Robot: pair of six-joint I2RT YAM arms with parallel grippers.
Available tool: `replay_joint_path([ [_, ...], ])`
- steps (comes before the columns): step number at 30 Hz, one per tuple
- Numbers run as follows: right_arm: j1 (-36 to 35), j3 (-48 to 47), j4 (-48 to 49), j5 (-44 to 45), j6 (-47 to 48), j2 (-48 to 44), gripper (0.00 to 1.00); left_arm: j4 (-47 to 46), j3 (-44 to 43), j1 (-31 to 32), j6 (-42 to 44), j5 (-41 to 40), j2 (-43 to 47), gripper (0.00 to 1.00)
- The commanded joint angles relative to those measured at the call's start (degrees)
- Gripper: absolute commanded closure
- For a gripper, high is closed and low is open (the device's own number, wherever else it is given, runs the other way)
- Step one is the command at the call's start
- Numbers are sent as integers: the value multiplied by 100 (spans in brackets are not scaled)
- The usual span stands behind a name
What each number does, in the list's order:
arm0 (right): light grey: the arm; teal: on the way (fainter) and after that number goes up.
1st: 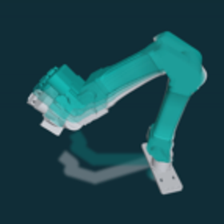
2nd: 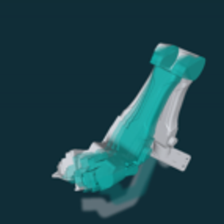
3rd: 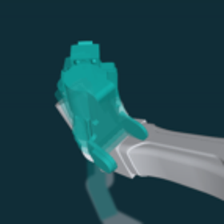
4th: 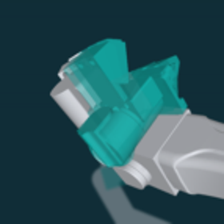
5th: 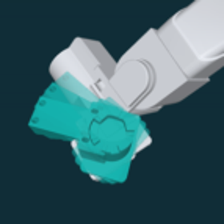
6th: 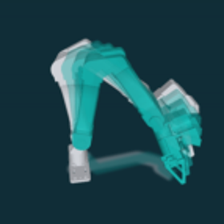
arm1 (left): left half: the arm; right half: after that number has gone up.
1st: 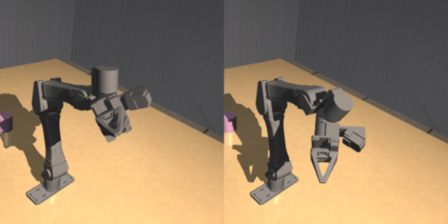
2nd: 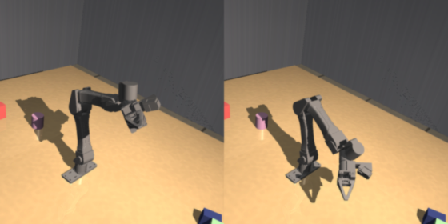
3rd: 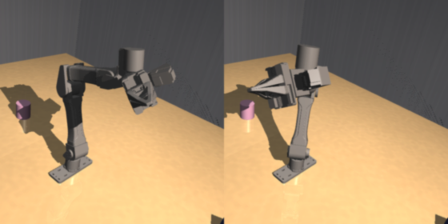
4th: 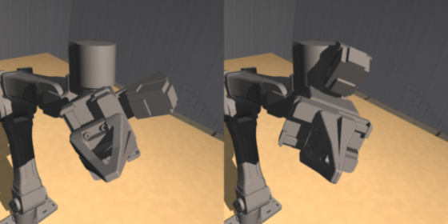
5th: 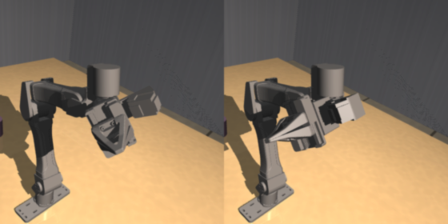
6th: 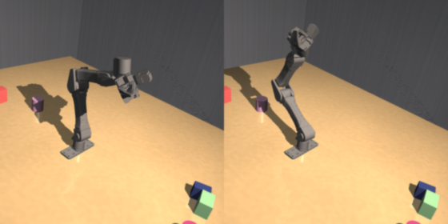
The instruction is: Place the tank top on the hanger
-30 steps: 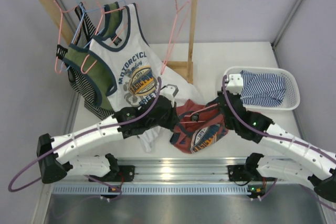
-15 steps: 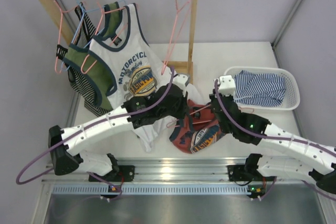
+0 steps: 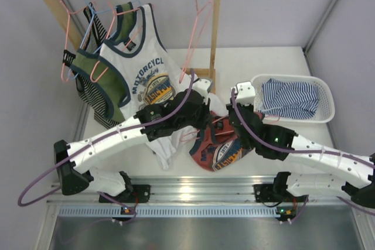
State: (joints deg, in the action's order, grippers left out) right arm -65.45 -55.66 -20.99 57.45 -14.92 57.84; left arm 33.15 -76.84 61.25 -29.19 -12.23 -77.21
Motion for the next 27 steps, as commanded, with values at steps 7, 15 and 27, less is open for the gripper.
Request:
replay_joint_path([
  [7,-240,-411,192,284,59,166,100,-37,-24,-52,168,72,294,74],
  [15,-231,-498,52,91,94,78,100,-45,169,-52,809,133,1093,45],
  [27,-231,-788,-168,-304,261,-80,100,324,644,-43,1855,1011,1235,46],
])
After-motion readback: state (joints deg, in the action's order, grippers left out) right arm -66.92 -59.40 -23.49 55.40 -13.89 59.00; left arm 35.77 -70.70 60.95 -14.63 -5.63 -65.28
